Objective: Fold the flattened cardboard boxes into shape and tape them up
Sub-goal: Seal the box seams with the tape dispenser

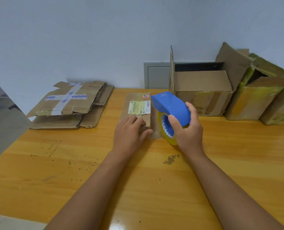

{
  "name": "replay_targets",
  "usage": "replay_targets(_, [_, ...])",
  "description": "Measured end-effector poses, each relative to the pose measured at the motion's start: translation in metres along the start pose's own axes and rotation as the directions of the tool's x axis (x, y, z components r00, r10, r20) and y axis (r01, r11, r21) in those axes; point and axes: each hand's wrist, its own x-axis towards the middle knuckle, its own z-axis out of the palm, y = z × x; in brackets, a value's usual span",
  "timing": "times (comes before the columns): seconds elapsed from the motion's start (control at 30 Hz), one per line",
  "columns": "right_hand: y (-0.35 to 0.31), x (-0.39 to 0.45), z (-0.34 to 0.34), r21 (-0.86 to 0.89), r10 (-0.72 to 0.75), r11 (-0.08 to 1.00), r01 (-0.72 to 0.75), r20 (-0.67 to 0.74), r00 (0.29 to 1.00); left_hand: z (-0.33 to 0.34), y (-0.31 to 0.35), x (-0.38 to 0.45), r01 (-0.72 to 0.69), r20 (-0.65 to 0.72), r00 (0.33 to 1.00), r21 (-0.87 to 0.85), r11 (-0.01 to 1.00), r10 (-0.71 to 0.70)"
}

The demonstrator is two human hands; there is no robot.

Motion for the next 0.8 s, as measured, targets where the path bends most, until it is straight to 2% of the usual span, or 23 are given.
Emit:
replay_targets(0.23, [0.000, -0.001, -0.001, -0.005, -0.005, 1.000, 0.005, 0.007, 1.000, -0.007, 0.002, 0.001, -0.049, 0.053, 0.997, 0.035, 0.998, 0.047])
replay_targets(0.33, [-0.001, -0.001, -0.001, -0.005, -0.004, 1.000, 0.004, 0.008, 1.000, -0.014, -0.010, 0.002, -0.073, 0.127, 0.989, 0.021, 0.997, 0.070])
replay_targets(0.47, [-0.003, 0.000, -0.002, 0.003, 0.002, 1.000, -0.002, -0.006, 1.000, -0.019, -0.023, -0.007, -0.054, 0.150, 0.987, 0.001, 0.999, 0.053])
replay_targets(0.57, [-0.015, 0.003, -0.001, 0.047, 0.003, 0.999, -0.001, -0.053, 0.999, -0.017, -0.022, -0.006, 0.016, 0.103, 0.995, 0.019, 1.000, -0.018])
replay_targets(0.67, [-0.037, 0.012, 0.002, 0.113, -0.054, 0.991, 0.068, -0.118, 0.992, -0.011, -0.019, 0.000, 0.066, 0.011, 0.998, 0.002, 0.998, -0.066])
replay_targets(0.8, [-0.068, 0.030, 0.018, 0.146, -0.117, 0.980, 0.133, -0.112, 0.987, -0.005, -0.025, -0.005, 0.091, -0.055, 0.993, -0.160, 0.983, -0.101])
